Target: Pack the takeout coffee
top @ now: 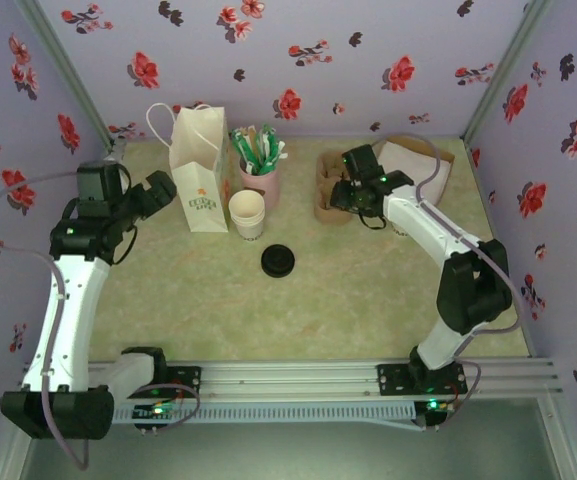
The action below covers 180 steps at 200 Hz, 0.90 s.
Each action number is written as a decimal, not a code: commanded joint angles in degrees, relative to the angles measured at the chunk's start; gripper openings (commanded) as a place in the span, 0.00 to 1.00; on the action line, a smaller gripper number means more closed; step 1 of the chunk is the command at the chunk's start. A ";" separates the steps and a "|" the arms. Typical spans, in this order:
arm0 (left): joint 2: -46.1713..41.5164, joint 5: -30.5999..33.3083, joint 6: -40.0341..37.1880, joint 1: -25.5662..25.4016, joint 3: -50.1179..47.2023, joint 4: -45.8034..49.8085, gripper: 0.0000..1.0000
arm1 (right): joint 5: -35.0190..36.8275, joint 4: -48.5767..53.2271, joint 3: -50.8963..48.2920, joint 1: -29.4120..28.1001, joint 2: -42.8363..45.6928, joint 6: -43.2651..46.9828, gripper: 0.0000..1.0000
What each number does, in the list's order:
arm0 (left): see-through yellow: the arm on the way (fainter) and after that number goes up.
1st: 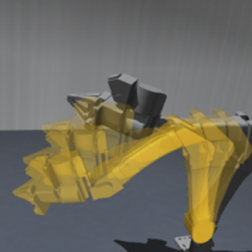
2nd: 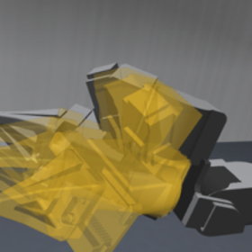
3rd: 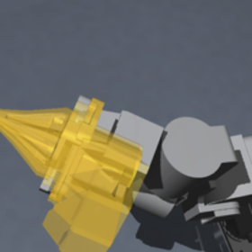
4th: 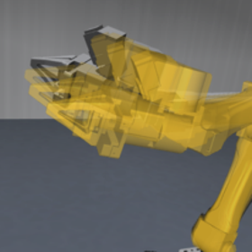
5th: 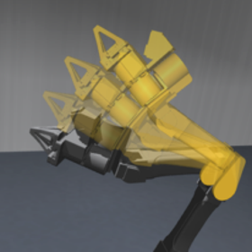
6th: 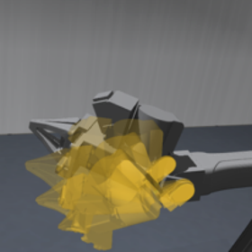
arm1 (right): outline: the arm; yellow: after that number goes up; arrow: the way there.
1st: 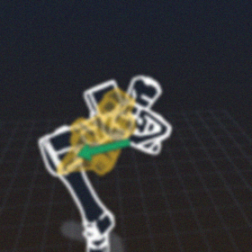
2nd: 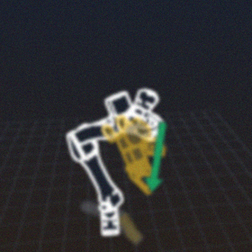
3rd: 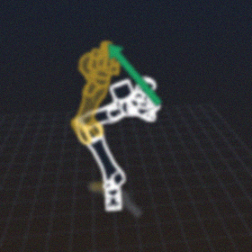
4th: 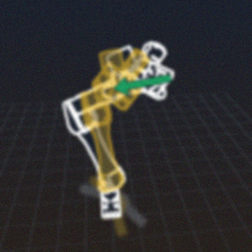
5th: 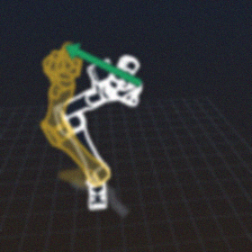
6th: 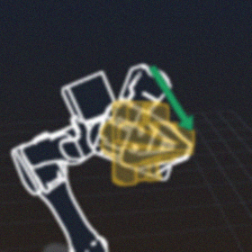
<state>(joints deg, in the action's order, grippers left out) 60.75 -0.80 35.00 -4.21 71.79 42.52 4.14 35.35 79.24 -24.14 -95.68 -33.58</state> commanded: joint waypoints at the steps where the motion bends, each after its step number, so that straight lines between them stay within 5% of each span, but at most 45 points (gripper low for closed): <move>1: -0.34 -2.53 -1.09 0.48 -1.07 -3.41 1.00 | -2.34 -1.86 0.47 1.35 -1.88 -0.61 0.54; 180: 0.68 -2.48 -1.35 0.45 -1.39 -3.44 1.00 | -4.34 -4.43 2.49 4.67 -10.30 2.25 0.47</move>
<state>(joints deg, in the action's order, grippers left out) 61.10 -2.66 34.98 -4.21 71.07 40.23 -1.13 30.68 80.09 -19.59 -105.38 -32.88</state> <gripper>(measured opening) 0.997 0.479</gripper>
